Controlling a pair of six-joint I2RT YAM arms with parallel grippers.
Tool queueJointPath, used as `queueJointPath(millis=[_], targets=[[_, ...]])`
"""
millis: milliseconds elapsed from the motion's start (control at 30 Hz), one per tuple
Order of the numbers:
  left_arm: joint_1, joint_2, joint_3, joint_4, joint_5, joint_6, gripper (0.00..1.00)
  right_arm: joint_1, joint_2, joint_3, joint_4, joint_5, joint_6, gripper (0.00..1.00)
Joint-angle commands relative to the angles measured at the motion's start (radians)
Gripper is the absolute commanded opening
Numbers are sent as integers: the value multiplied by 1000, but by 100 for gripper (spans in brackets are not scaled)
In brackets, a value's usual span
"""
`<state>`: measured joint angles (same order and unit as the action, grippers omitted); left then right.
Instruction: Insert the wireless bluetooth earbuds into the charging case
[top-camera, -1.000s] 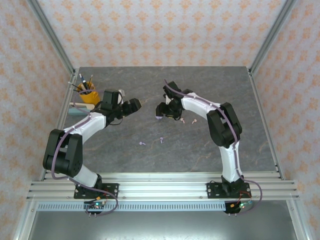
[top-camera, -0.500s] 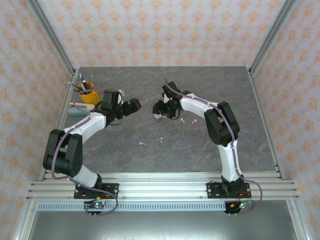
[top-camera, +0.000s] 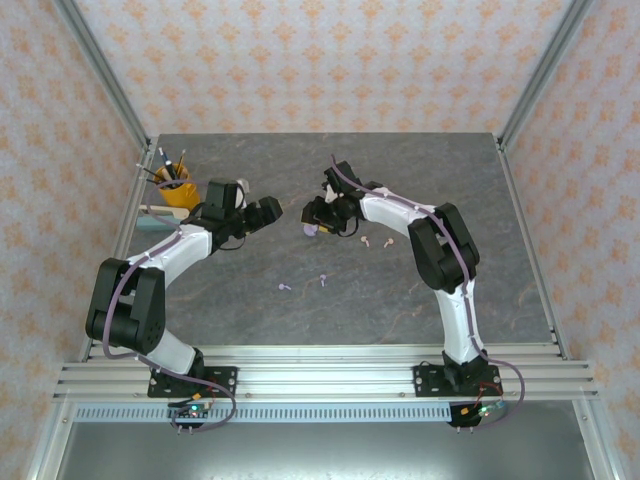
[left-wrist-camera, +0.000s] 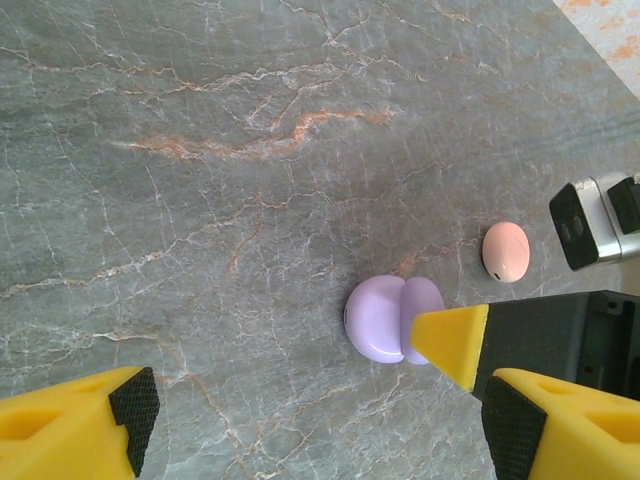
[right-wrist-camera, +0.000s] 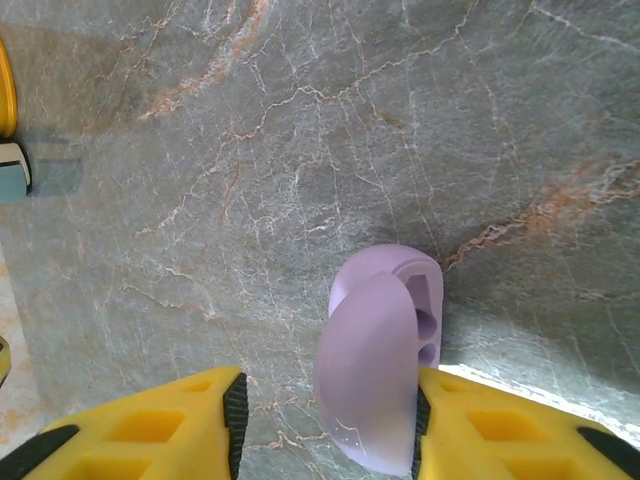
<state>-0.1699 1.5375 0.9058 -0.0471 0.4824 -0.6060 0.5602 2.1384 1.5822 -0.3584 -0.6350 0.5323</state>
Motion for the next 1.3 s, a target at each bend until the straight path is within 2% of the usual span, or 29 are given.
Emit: queueJointPath(millis=[0,733,1267], targets=[[0,-24,-12,28,2,-24,87,0,5,16,-12,31,11,44],[0,-33,-17,30,10,-30,87,0,28,17,-15,98,17,27],[0,-26,-10,39,8,-52,87,0,-72,-22,-7,105,12,22]])
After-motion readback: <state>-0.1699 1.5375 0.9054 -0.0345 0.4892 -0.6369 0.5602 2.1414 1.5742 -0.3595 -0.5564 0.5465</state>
